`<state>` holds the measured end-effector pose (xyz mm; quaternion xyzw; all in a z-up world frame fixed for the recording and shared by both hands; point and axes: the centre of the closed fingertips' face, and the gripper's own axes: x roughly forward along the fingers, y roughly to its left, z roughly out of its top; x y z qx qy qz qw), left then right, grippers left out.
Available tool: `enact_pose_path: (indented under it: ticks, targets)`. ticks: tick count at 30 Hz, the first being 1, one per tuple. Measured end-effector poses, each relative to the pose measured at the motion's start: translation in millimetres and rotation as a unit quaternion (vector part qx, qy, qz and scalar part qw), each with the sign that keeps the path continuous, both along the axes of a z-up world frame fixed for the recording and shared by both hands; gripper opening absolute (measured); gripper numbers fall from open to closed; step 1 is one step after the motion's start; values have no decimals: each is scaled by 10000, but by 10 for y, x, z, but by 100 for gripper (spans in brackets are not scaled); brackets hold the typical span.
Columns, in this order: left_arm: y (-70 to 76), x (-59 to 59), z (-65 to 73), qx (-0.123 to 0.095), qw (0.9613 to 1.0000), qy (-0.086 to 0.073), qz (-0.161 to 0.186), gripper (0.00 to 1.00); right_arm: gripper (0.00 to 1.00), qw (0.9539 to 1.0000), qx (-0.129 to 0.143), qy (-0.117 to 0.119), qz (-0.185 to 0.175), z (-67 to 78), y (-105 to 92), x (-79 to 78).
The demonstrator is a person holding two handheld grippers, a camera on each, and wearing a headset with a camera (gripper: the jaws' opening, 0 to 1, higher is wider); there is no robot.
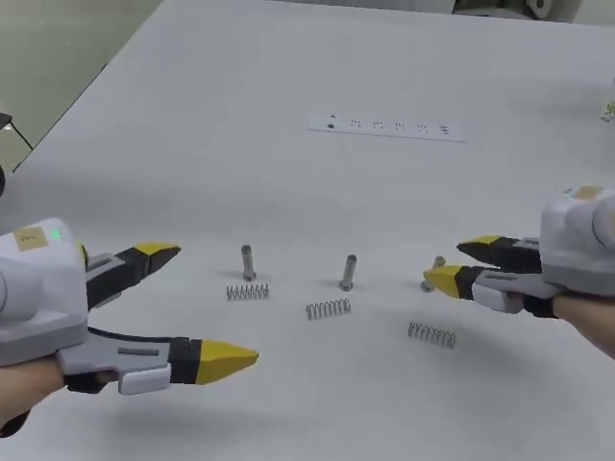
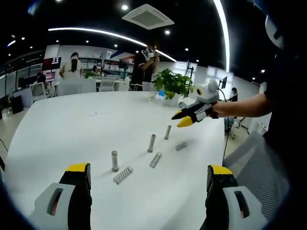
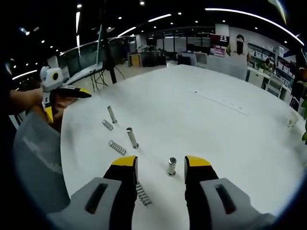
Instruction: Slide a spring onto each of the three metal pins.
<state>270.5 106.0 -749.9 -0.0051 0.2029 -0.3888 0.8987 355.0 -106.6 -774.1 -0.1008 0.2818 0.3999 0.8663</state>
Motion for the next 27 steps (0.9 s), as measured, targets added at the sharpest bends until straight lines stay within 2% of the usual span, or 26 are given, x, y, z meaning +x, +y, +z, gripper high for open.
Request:
enact_pose_path:
  ticks: [2,9,14,19,27]
  targets:
    - [6,8,-1,14,10000,2,-7,98,40,9998,132,-44,139,51,43,-41]
    - [-1,22,1,89,9999,-10,-73,98,42,9991,14,-78,411,46,39,-173]
    - [-9,28,11,92,9999,-50,-124,98,42,9983,-158,-45,562,-25,-20,-258]
    - [-23,30,38,87,9997,-164,-168,98,41,9961,-249,47,845,-77,-16,-387]
    - [-18,14,26,90,9997,-136,-154,98,36,9915,-460,262,1188,-248,-19,-516]
